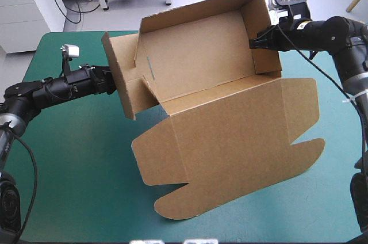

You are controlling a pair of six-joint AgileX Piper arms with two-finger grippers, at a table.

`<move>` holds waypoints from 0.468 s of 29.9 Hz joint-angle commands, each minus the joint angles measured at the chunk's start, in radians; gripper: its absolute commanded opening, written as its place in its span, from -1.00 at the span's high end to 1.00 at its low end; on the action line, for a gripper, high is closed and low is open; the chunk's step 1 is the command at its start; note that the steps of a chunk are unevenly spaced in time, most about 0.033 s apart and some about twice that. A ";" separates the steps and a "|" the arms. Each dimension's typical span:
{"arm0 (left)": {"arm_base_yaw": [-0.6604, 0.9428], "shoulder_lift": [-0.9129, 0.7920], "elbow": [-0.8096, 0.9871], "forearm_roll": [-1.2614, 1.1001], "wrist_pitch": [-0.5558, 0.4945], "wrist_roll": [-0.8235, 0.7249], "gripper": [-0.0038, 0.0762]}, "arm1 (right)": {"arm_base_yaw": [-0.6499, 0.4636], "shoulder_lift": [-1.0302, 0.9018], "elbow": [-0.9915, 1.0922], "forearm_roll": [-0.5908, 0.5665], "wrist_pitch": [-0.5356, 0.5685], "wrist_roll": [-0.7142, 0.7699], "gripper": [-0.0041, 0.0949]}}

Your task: Fold the box

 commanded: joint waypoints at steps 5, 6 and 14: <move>-0.009 -0.082 -0.023 -0.110 0.099 -0.009 -0.60 | 0.041 -0.040 -0.026 -0.032 -0.134 0.065 0.95; -0.011 -0.087 -0.023 -0.119 0.099 -0.011 -0.60 | 0.041 -0.040 -0.026 -0.030 -0.134 0.072 0.95; -0.041 -0.099 -0.023 -0.163 0.099 -0.005 -0.60 | 0.047 -0.040 -0.026 -0.035 -0.149 0.086 0.95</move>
